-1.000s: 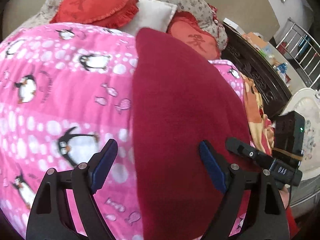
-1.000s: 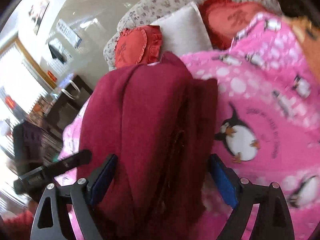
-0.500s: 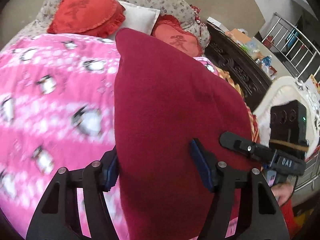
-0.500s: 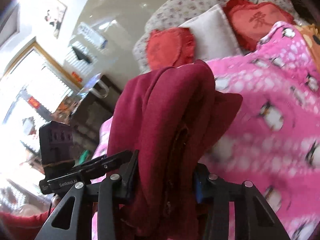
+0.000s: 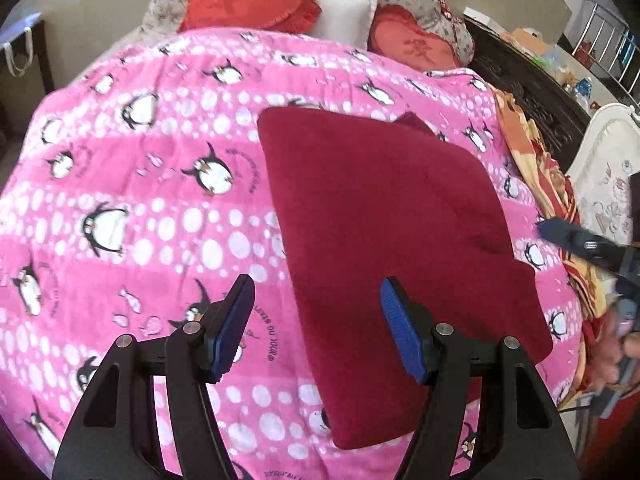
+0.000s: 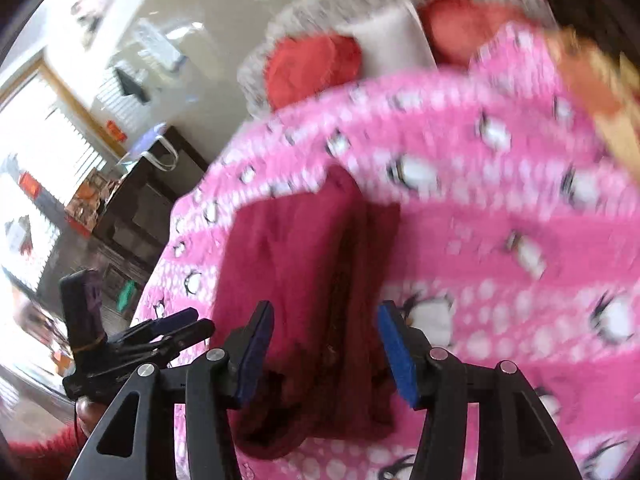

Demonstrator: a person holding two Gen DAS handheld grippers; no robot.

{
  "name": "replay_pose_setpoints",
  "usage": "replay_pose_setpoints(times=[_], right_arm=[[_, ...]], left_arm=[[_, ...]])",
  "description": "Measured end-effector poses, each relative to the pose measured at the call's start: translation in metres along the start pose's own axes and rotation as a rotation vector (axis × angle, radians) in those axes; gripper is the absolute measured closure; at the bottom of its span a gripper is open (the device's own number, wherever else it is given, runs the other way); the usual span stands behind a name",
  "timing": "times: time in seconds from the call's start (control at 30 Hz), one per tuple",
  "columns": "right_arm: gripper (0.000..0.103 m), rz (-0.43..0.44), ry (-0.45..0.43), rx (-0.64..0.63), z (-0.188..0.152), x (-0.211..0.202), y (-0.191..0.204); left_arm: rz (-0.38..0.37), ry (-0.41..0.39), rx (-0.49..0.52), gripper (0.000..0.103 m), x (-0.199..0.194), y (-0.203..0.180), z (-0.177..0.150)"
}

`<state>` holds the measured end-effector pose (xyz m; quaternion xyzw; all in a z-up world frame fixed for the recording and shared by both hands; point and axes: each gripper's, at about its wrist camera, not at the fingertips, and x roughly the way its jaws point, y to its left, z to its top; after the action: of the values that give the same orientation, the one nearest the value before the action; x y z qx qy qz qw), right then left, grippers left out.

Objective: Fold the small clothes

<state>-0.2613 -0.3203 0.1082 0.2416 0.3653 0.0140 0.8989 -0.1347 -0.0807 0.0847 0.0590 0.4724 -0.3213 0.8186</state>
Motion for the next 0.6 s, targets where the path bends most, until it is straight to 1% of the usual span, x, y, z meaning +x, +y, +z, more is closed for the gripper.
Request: replay_pose_setpoints(times=[0.1, 0.17, 0.2, 0.27, 0.3, 0.33, 0.37, 0.4, 0.47, 0.5, 0.6], right_arm=[[0.057, 0.013, -0.018, -0.101, 0.003, -0.006, 0.031], [0.062, 0.048, 0.017, -0.151, -0.007, 0.003, 0.048], [0.062, 0.039, 0.035, -0.178, -0.012, 0.011, 0.053], [0.063, -0.048, 0.067, -0.221, -0.027, 0.032, 0.052], [0.063, -0.138, 0.086, -0.232, -0.034, 0.045, 0.046], [0.063, -0.2, 0.118, -0.225, -0.041, 0.055, 0.037], [0.063, -0.206, 0.152, -0.196, -0.043, 0.067, 0.027], [0.063, -0.168, 0.155, -0.13, -0.047, 0.07, 0.016], [0.063, -0.123, 0.12, -0.078, -0.047, 0.062, 0.011], [0.063, -0.113, 0.111, -0.076, -0.046, 0.057, 0.012], [0.061, -0.135, 0.073, -0.098, -0.043, 0.042, 0.02]], left_arm=[[0.046, -0.019, -0.002, 0.037, 0.003, -0.005, -0.001], [0.081, -0.03, -0.011, 0.037, 0.004, -0.007, -0.003], [0.099, -0.034, -0.014, 0.037, 0.004, -0.008, -0.004], [0.121, -0.054, -0.017, 0.037, 0.002, -0.011, -0.006], [0.125, -0.065, -0.023, 0.037, -0.002, -0.01, -0.008], [0.131, -0.076, -0.028, 0.037, -0.004, -0.011, -0.009], [0.137, -0.086, -0.032, 0.037, -0.006, -0.011, -0.009], [0.14, -0.093, -0.034, 0.037, -0.007, -0.012, -0.008], [0.146, -0.107, -0.04, 0.037, -0.01, -0.014, -0.008], [0.148, -0.111, -0.046, 0.037, -0.01, -0.014, -0.008], [0.147, -0.122, -0.067, 0.037, -0.014, -0.014, -0.009]])
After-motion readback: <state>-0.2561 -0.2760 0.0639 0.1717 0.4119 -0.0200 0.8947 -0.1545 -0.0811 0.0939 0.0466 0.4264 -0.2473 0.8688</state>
